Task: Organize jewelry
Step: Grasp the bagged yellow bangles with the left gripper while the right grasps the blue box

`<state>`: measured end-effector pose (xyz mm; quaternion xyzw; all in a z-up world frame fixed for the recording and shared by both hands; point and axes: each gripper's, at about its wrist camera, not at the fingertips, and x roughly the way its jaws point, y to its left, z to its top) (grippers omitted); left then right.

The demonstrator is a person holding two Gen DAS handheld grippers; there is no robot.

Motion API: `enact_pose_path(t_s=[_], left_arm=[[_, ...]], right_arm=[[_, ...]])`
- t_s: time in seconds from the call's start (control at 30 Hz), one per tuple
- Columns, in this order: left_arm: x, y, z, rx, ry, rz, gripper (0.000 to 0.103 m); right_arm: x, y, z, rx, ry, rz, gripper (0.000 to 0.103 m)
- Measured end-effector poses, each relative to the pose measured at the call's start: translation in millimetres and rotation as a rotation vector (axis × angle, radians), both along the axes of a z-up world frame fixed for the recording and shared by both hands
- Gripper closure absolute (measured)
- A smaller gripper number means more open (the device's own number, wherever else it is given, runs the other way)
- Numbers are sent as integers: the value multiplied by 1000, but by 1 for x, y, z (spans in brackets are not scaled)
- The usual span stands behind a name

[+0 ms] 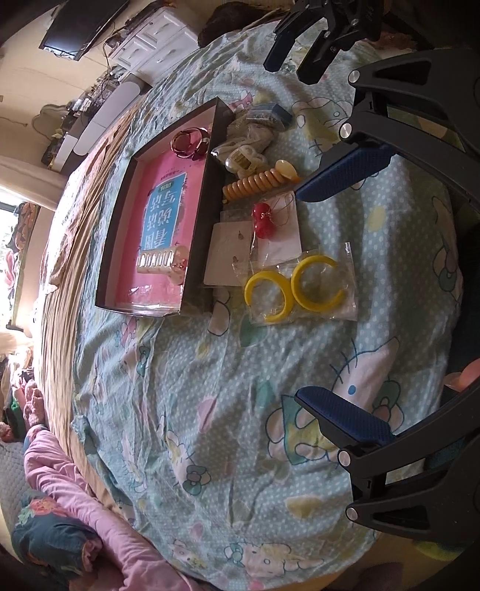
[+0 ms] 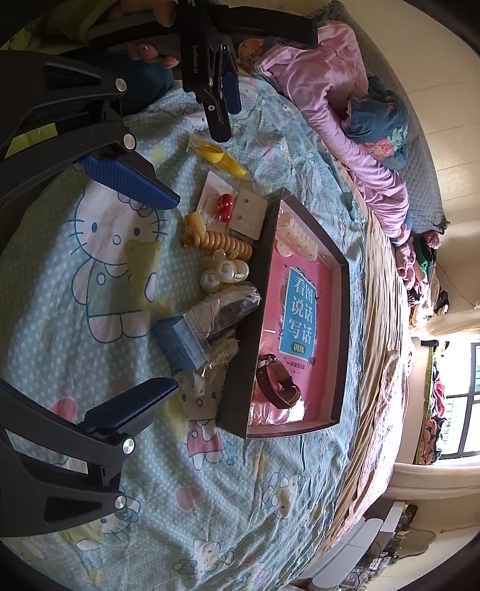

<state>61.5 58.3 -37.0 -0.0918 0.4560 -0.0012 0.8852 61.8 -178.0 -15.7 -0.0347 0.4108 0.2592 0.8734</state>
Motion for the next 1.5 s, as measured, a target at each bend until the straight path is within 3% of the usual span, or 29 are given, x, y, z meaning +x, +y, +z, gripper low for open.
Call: enact_pose_path(t_s=[0.23, 0.6, 0.7, 0.93, 1.1, 1.5], left_arm=[[3, 2, -13, -53, 24, -4, 10], [7, 8, -30, -113, 65, 22, 43], [6, 12, -32, -134, 69, 34, 47], [9, 15, -35, -154, 77, 41, 47], [14, 12, -34, -150, 69, 32, 62], [13, 12, -29, -168, 40, 19, 69]], right_arm=[[6, -5, -12, -2, 31, -28, 12], [19, -17, -27, 13, 63, -75, 12], [23, -17, -30, 17, 70, -78, 12], [29, -12, -38, 22, 93, -58, 23], [35, -12, -43, 41, 118, -62, 29], [52, -13, -53, 67, 151, -86, 46]])
